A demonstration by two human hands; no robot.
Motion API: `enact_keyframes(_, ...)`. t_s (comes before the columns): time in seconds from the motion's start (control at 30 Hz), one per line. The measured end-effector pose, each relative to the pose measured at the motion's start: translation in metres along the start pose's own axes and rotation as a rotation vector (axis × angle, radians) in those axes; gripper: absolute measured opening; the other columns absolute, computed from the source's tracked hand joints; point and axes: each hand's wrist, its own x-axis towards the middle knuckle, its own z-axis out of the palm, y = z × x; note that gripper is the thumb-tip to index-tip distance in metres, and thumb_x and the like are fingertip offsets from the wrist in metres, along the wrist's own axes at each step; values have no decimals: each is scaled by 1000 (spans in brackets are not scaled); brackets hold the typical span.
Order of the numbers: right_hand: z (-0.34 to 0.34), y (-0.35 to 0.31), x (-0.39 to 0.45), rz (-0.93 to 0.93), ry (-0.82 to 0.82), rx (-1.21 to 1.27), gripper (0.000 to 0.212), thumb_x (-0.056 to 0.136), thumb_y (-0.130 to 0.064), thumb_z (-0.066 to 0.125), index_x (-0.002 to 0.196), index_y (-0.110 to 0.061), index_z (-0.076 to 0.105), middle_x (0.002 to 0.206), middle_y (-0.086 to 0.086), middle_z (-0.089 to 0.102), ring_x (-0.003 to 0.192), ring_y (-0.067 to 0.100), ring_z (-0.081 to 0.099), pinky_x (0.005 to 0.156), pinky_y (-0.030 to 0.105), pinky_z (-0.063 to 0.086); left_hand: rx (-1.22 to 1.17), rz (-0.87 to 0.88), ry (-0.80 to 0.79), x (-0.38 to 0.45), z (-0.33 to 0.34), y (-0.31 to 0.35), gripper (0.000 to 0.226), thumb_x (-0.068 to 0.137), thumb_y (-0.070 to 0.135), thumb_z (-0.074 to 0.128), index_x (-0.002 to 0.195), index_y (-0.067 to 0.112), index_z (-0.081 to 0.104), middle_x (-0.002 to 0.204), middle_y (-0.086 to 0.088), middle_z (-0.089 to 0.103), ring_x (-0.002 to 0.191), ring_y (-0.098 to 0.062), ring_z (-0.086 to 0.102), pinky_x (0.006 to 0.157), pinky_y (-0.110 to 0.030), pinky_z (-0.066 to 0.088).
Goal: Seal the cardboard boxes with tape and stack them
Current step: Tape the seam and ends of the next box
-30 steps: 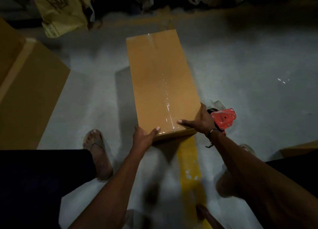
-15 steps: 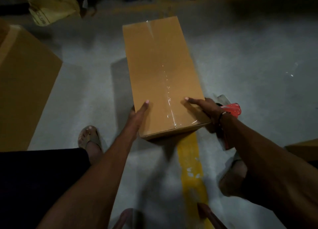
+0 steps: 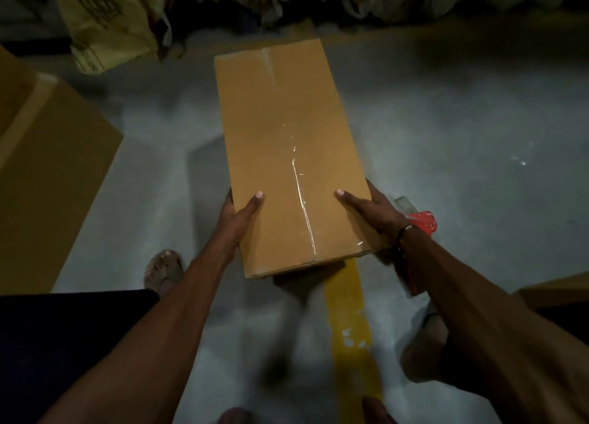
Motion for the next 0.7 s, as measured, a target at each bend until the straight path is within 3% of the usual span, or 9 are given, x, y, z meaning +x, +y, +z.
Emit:
enact_keyframes(0.17, -22, -72, -64, -141, 45, -14, 79, 86, -61, 68, 153, -38, 33, 130, -7, 57, 105, 10, 60, 73, 28, 47, -2, 117, 15, -51, -8, 70, 95, 72, 72, 80, 148, 35, 36, 134, 5, 61, 114, -21, 66, 97, -54, 56)
enact_keyframes(0.27, -52, -125, -117, -245, 87, -30, 74, 87, -60, 68, 150, -36, 38, 131, -5, 60, 106, 13, 64, 75, 29, 52, -22, 200, 22, -93, -3, 127, 85, 78, 64, 79, 138, 33, 26, 131, 1, 57, 110, -20, 65, 94, -49, 57)
enact_keyframes(0.5, -131, -206, -266, -415, 262, -6, 64, 88, -56, 70, 144, -35, 47, 127, -5, 66, 104, 13, 70, 78, 31, 58, -40, 413, -68, -215, 32, 250, 71, 86, 54, 76, 128, 24, 27, 125, 0, 55, 107, -20, 65, 80, -40, 57)
enact_keyframes(0.6, -168, -222, -325, -446, 336, 16, 71, 85, -60, 72, 146, -37, 44, 129, -5, 64, 108, 17, 69, 84, 40, 60, -44, 501, -117, -261, 57, 290, 69, 88, 47, 77, 130, 23, 28, 130, -5, 56, 107, -21, 65, 74, -36, 56)
enact_keyframes(0.7, -203, -230, -382, -474, 427, 43, 82, 75, -71, 76, 144, -39, 46, 129, -5, 65, 110, 21, 69, 91, 51, 59, -9, 566, -197, -306, 85, 321, 71, 88, 50, 77, 133, 25, 28, 130, -5, 57, 107, -23, 67, 80, -41, 58)
